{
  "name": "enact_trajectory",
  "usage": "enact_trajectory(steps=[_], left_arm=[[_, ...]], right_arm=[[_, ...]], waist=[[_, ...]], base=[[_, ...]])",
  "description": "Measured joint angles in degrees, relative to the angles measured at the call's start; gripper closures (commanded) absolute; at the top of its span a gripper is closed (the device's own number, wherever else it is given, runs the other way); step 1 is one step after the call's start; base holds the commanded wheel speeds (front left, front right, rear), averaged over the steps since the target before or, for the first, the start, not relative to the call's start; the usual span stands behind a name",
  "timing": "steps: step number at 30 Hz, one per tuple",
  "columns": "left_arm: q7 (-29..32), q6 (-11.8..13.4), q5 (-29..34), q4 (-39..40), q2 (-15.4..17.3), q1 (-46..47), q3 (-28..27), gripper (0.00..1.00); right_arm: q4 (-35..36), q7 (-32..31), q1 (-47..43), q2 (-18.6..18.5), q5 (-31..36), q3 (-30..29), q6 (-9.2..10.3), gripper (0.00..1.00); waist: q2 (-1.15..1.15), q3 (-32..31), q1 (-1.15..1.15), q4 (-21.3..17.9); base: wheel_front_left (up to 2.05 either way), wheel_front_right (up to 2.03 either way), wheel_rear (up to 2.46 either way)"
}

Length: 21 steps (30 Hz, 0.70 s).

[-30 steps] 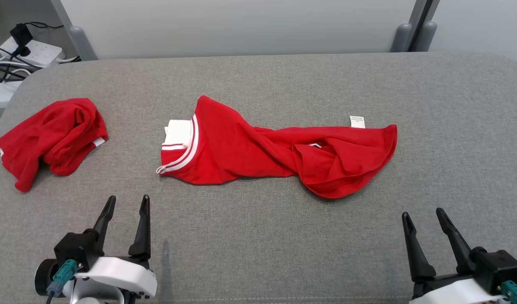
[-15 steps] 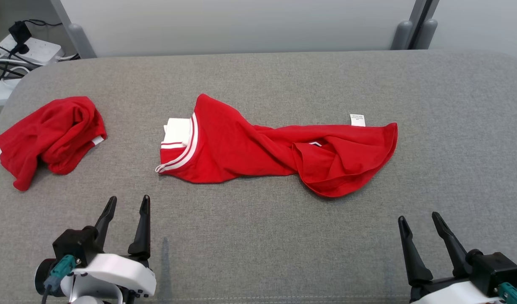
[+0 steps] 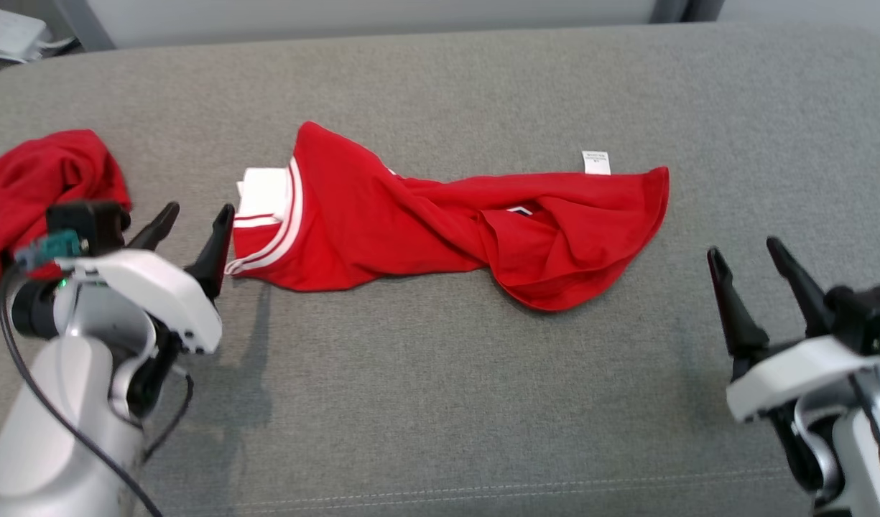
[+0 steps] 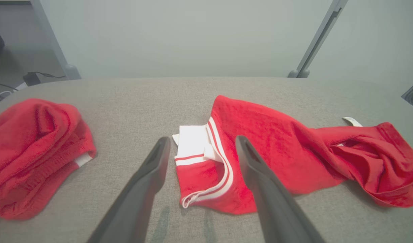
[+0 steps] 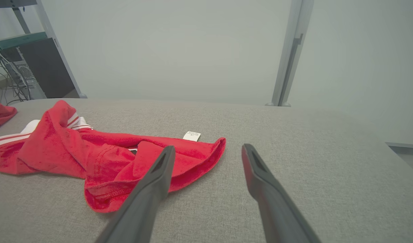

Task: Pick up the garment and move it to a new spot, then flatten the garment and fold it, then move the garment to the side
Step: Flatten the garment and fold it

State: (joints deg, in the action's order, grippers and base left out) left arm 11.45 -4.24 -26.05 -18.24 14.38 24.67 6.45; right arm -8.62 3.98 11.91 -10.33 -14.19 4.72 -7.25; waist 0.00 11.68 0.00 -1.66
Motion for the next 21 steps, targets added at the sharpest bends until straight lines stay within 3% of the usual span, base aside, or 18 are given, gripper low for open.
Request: enact_trajectory(steps=[5,12,21], left_arm=[[8.34,-1.63,-3.45,-6.14,1.4,9.04,1.08,0.0],[18.18,-2.6,-7.49,-13.96,3.88,20.62,2.44,0.0],[24.9,-2.83,-8.56,-21.07,6.81,27.6,5.63,0.0]], right_arm=[[-6.92,-0.48,9.66,-2.66,-2.23,2.19,0.0,0.0],[-16.59,-5.71,21.52,-3.5,-9.1,8.02,0.0,0.0],[-25.48,-8.09,32.5,-5.3,-12.65,16.96,-0.01,0.0]], waist=[[0.0,2.77,0.0,-1.61],[0.0,6.73,0.0,-3.44],[0.0,11.67,0.0,-5.39]], base=[[0.0,0.0,0.0],[0.0,0.0,0.0],[0.0,0.0,0.0]])
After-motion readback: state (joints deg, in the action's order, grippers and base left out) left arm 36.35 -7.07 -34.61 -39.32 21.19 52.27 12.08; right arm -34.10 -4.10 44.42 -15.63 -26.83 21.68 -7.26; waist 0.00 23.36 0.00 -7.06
